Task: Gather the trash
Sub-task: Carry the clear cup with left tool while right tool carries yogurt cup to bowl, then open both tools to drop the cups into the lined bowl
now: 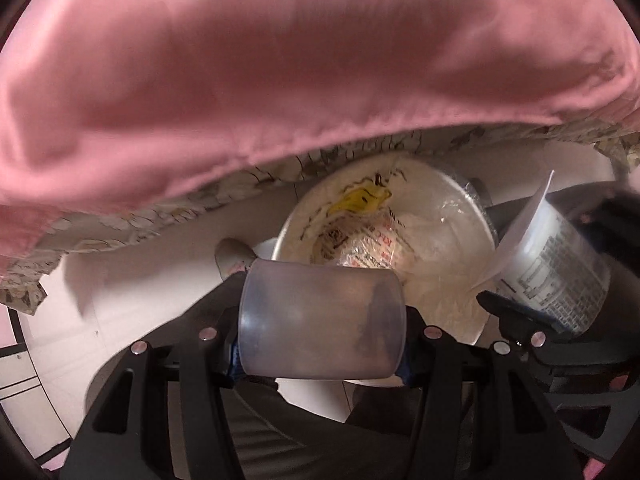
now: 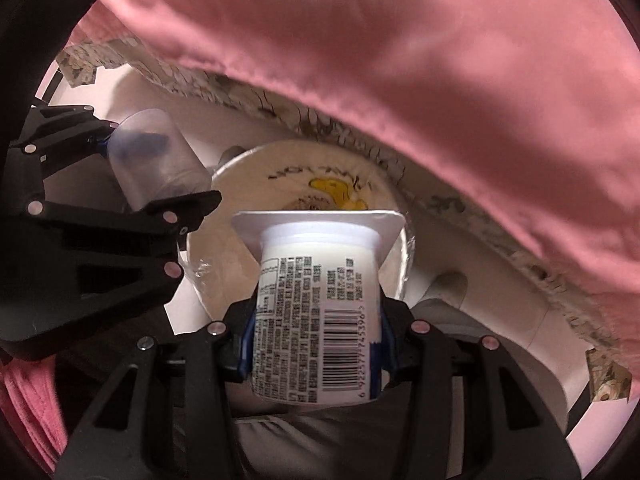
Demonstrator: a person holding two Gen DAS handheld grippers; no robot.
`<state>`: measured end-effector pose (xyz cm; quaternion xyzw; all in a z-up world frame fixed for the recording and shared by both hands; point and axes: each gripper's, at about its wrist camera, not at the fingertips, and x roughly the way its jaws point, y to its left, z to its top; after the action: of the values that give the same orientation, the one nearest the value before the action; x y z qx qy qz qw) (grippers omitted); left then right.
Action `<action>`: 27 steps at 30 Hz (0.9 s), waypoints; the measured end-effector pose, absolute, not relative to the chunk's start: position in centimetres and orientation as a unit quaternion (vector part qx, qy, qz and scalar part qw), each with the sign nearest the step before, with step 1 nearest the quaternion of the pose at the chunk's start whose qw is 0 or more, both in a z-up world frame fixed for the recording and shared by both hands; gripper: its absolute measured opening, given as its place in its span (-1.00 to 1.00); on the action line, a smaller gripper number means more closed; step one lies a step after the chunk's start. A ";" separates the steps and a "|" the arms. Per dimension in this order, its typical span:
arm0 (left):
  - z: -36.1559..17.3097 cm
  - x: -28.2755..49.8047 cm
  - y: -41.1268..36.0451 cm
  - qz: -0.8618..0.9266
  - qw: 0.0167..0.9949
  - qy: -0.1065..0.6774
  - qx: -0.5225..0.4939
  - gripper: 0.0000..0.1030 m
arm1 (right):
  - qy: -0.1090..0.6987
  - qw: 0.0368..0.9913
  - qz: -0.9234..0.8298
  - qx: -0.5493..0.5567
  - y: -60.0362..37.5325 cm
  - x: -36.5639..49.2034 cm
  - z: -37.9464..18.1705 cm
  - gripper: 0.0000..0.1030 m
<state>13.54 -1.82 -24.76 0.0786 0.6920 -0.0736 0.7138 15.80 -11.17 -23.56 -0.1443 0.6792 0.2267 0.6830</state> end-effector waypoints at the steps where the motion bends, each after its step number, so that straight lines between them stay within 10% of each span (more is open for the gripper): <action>1: -25.4 13.5 -1.9 -0.074 0.709 0.697 0.076 0.10 | 0.685 0.678 0.226 -0.142 -11.1 15.9 -24.1 -0.07; 27: -37.7 15.1 -3.0 -0.094 0.625 0.775 0.015 0.11 | 0.804 0.555 0.211 -0.036 -12.0 17.8 -37.0 -0.06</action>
<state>15.13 -2.96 -37.65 0.0152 0.7747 -0.0940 0.6251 17.82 -11.95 -37.04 -0.0359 0.8038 0.2112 0.5550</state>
